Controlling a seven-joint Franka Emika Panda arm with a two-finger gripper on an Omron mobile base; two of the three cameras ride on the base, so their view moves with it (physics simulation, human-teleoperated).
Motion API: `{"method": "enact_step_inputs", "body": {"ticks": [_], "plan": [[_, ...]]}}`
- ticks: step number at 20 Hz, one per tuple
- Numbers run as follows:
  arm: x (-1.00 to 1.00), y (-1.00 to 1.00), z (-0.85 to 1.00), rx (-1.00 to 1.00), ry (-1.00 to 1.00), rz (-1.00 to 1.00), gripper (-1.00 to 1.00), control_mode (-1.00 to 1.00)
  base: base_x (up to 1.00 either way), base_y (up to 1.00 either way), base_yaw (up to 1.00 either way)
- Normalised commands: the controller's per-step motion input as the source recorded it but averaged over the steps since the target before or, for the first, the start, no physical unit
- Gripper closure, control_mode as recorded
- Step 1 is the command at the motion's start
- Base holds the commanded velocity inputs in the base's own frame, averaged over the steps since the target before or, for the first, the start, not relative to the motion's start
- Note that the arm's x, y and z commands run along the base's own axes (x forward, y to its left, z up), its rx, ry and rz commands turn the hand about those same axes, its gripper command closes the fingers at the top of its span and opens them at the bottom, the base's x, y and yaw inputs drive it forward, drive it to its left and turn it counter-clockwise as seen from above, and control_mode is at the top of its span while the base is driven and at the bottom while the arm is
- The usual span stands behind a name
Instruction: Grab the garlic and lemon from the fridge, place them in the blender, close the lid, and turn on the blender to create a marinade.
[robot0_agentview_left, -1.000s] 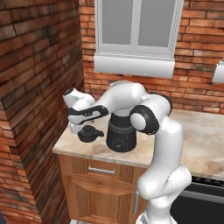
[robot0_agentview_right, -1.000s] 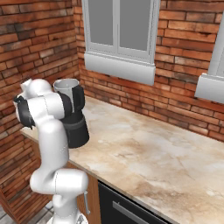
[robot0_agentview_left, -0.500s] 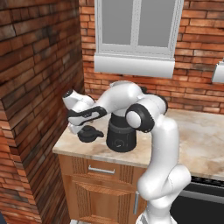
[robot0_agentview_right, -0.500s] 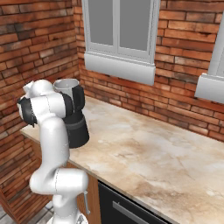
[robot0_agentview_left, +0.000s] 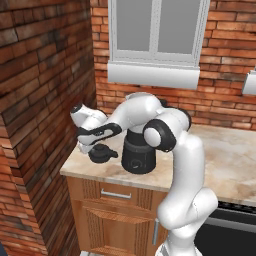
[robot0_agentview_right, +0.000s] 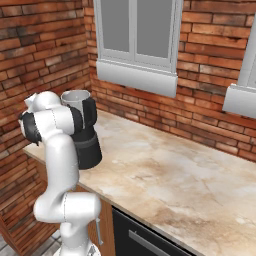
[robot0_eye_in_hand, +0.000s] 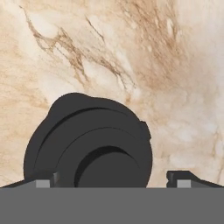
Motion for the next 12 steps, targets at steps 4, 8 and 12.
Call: {"method": "enact_step_inputs", "body": {"ticks": [4, 8, 12], "plan": [[-0.04, -0.2, -0.32, 0.05, -0.07, 0.0, -1.0, -1.0, 0.0, 0.0, 0.0], [-0.07, -0.22, -0.26, 0.09, -0.02, 0.0, -1.0, -1.0, 0.0, 0.0, 0.0], [-0.05, -0.15, -0.27, 0.12, 0.0, -0.01, -1.0, -1.0, 0.0, 0.0, 0.0]]}}
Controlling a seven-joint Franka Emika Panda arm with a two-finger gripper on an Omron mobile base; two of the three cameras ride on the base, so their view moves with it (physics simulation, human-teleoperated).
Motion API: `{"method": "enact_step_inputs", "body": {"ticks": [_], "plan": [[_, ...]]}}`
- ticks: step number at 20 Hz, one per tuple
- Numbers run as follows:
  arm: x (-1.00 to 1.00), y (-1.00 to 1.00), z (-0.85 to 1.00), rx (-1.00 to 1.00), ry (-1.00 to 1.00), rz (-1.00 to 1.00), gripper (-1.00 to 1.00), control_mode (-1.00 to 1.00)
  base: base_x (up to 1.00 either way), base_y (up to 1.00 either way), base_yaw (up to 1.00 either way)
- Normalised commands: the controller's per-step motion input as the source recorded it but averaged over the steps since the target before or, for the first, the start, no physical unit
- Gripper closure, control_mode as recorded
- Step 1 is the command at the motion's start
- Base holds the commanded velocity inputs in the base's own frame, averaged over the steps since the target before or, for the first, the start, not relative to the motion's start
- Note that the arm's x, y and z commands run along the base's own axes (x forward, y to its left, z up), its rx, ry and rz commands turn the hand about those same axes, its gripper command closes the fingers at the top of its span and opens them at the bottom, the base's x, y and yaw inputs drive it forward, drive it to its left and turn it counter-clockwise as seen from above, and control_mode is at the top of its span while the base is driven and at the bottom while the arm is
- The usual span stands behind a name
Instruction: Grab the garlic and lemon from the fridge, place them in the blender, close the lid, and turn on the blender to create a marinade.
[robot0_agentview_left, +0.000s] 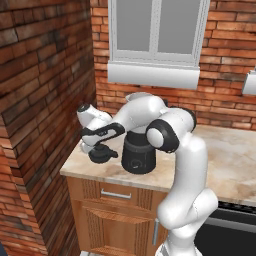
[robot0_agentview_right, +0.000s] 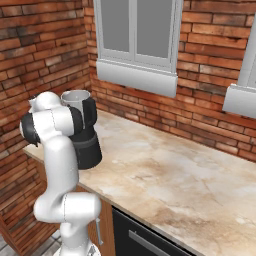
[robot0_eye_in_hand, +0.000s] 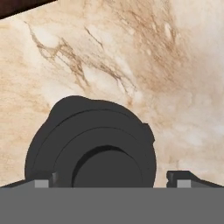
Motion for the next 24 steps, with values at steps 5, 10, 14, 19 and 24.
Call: {"method": "enact_step_inputs", "body": {"ticks": [5, 10, 14, 19, 24], "plan": [[-0.05, 0.0, -0.32, 0.06, 0.0, -0.03, -1.0, -1.0, 0.0, 0.0, 0.0], [-0.07, 0.0, -0.38, 0.01, 0.01, -0.05, -1.0, -1.0, 0.0, 0.0, 0.0], [-0.06, 0.0, -0.41, 0.0, 0.0, -0.07, -1.0, -1.0, 0.0, 0.0, 0.0], [-0.08, 0.0, -0.47, 0.0, 0.03, -0.06, -1.0, -1.0, 0.0, 0.0, 0.0], [-0.11, 0.0, -0.47, 0.0, 0.04, -0.06, -1.0, -1.0, 0.0, 0.0, 0.0]]}}
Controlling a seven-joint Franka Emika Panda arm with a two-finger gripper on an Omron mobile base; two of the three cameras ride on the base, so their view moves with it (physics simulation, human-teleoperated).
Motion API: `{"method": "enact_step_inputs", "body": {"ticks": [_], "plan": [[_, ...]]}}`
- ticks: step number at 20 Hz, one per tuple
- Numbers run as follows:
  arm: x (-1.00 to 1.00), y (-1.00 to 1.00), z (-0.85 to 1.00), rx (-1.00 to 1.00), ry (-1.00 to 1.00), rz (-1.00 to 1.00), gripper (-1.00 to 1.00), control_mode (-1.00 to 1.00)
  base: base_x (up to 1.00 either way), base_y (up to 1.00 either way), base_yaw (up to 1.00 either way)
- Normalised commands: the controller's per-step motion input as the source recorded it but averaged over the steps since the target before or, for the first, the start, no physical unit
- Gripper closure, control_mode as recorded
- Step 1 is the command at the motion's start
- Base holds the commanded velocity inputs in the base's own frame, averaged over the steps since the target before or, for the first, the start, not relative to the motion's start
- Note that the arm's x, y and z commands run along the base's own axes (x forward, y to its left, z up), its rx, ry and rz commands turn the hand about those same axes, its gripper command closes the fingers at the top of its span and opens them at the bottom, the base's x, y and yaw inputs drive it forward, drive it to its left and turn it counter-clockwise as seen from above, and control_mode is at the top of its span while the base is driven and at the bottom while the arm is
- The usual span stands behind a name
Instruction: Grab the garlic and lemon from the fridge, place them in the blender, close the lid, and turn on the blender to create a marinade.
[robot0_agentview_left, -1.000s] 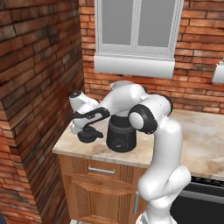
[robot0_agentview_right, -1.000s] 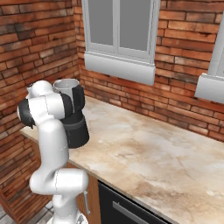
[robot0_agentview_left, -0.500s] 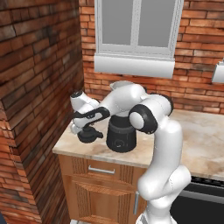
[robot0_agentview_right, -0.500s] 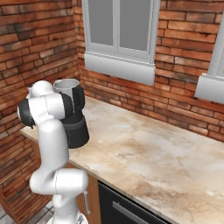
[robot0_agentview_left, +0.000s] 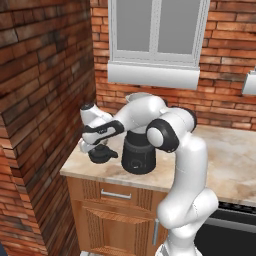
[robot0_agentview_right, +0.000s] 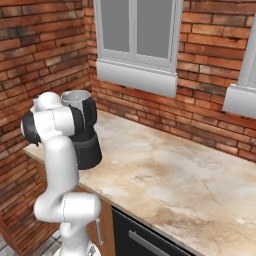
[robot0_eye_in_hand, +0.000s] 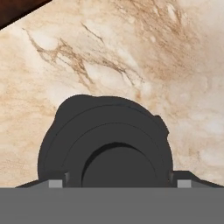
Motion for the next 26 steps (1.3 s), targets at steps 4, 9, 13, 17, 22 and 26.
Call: {"method": "enact_step_inputs", "body": {"ticks": [4, 9, 13, 17, 22, 26], "plan": [[-0.1, 0.0, -0.48, 0.02, 0.03, -0.04, -1.0, -1.0, 0.0, 0.0, 0.0], [-0.13, 0.0, -0.53, 0.02, 0.02, -0.01, -1.0, -1.0, 0.0, 0.0, 0.0], [-0.21, 0.0, -0.58, 0.01, 0.0, 0.0, 1.0, -1.0, 0.0, 0.0, 0.0], [-0.33, -0.06, -0.53, 0.03, 0.0, 0.0, 1.0, -1.0, 0.0, 0.0, 0.0], [-0.37, -0.09, -0.33, 0.05, 0.0, 0.0, 1.0, -1.0, 0.0, 0.0, 0.0], [-0.13, 0.0, 0.05, 0.01, -0.05, 0.0, 1.0, -1.0, 0.0, 0.0, 0.0]]}}
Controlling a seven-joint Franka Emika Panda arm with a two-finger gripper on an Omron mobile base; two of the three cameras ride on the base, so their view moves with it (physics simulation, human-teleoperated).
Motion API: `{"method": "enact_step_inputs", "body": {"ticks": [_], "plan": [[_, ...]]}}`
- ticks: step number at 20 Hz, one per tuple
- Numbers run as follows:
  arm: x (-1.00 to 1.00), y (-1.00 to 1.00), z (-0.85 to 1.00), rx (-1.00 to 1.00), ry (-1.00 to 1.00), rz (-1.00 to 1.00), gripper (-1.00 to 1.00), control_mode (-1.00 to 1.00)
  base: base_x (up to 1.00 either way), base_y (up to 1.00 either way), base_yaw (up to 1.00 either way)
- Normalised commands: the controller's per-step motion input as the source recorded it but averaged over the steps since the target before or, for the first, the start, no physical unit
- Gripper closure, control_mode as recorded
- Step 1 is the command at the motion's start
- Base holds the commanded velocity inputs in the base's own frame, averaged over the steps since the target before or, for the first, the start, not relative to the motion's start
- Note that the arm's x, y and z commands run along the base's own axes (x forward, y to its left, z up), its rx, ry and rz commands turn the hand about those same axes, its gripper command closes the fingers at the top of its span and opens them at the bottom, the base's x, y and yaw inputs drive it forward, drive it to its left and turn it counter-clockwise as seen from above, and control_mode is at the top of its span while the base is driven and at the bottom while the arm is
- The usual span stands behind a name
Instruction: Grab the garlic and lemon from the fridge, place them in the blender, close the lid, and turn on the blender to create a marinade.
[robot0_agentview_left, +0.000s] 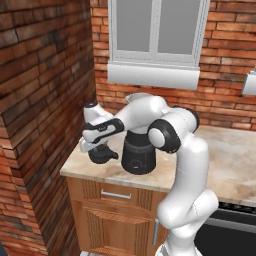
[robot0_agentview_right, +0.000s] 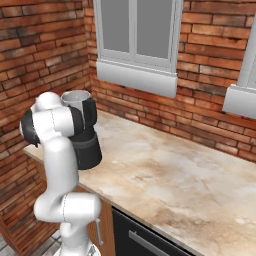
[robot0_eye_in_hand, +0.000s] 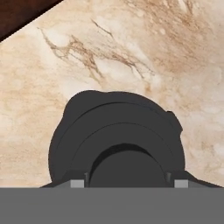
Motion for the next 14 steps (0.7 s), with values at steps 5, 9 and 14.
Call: {"method": "enact_step_inputs", "body": {"ticks": [5, 9, 14], "plan": [[-0.05, 0.0, 0.23, 0.0, -0.09, 0.0, 1.0, -1.0, 0.0, 0.0, 0.0], [-0.03, 0.02, 0.71, 0.0, -0.06, 0.0, 1.0, -1.0, 0.0, 0.0, 0.0], [-0.28, 0.04, 0.85, 0.0, -0.01, 0.0, 1.0, -1.0, 0.0, 0.0, 0.0]]}}
